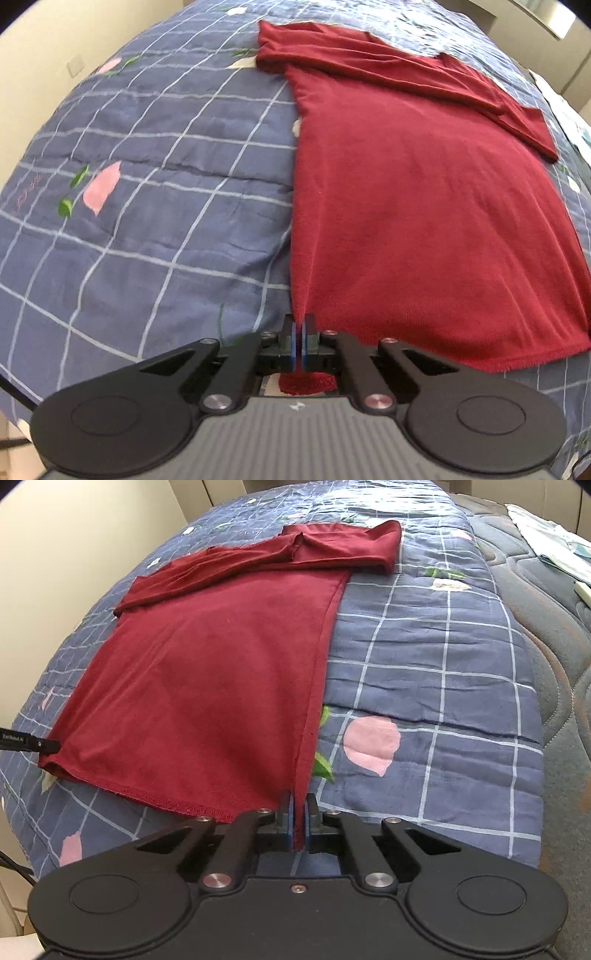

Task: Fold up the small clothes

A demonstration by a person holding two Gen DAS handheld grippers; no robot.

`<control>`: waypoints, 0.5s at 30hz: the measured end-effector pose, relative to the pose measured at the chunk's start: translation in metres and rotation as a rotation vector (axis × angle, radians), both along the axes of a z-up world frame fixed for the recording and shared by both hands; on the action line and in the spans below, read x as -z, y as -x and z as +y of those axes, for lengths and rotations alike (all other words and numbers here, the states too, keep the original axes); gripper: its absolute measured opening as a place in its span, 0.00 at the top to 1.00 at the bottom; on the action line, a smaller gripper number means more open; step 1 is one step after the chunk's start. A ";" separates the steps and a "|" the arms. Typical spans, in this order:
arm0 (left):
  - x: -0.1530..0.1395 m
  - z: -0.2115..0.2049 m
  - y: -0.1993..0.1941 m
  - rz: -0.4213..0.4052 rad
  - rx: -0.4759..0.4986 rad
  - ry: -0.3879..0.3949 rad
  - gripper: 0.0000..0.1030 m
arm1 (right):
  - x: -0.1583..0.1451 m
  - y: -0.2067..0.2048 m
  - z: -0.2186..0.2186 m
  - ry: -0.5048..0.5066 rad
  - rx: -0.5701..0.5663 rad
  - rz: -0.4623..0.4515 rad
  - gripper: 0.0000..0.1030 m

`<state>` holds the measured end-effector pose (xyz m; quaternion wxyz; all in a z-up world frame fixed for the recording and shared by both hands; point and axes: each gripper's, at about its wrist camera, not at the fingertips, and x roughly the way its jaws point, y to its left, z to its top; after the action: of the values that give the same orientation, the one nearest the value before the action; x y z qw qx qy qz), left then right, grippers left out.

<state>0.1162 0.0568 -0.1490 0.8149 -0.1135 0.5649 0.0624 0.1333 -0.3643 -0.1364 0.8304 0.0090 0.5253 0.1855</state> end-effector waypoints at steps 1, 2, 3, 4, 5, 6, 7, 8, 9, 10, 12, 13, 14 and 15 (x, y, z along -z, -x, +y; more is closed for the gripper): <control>0.000 0.000 0.000 -0.001 -0.007 0.008 0.98 | 0.000 0.000 0.002 0.003 -0.008 -0.001 0.88; 0.000 -0.001 -0.001 -0.004 -0.007 0.018 0.93 | -0.001 0.001 0.003 0.012 -0.013 -0.007 0.78; 0.000 -0.001 -0.002 -0.002 -0.002 0.030 0.89 | -0.002 0.003 0.003 0.019 -0.016 -0.021 0.66; 0.000 -0.001 -0.002 0.003 0.003 0.037 0.71 | -0.003 0.005 0.002 0.015 -0.023 -0.034 0.60; -0.002 0.000 0.000 0.008 0.009 0.051 0.46 | -0.006 0.006 0.002 0.009 -0.036 -0.048 0.49; -0.005 0.000 0.002 0.001 0.013 0.061 0.36 | -0.008 0.008 0.003 0.012 -0.052 -0.067 0.38; -0.009 0.001 0.005 -0.019 0.019 0.065 0.23 | -0.011 0.010 0.005 0.026 -0.076 -0.094 0.33; -0.012 0.000 0.008 -0.037 0.025 0.059 0.18 | -0.013 0.012 0.008 0.040 -0.098 -0.117 0.24; -0.016 -0.002 0.010 -0.051 0.038 0.043 0.16 | -0.015 0.015 0.013 0.058 -0.134 -0.143 0.20; -0.019 -0.005 0.011 -0.056 0.059 0.018 0.12 | -0.016 0.018 0.018 0.069 -0.171 -0.160 0.19; -0.022 -0.015 0.014 -0.061 0.104 -0.048 0.07 | -0.015 0.023 0.029 0.095 -0.261 -0.182 0.16; -0.023 -0.023 0.016 -0.067 0.139 -0.096 0.05 | -0.013 0.025 0.036 0.110 -0.308 -0.194 0.16; -0.024 -0.030 0.017 -0.075 0.175 -0.136 0.04 | -0.011 0.029 0.042 0.130 -0.354 -0.210 0.15; -0.026 -0.037 0.017 -0.081 0.205 -0.166 0.03 | -0.009 0.032 0.049 0.157 -0.397 -0.227 0.15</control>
<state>0.0988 0.0196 -0.1234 0.8457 0.0100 0.5332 0.0208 0.1012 -0.3157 -0.1276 0.8297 -0.1797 0.4327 0.3035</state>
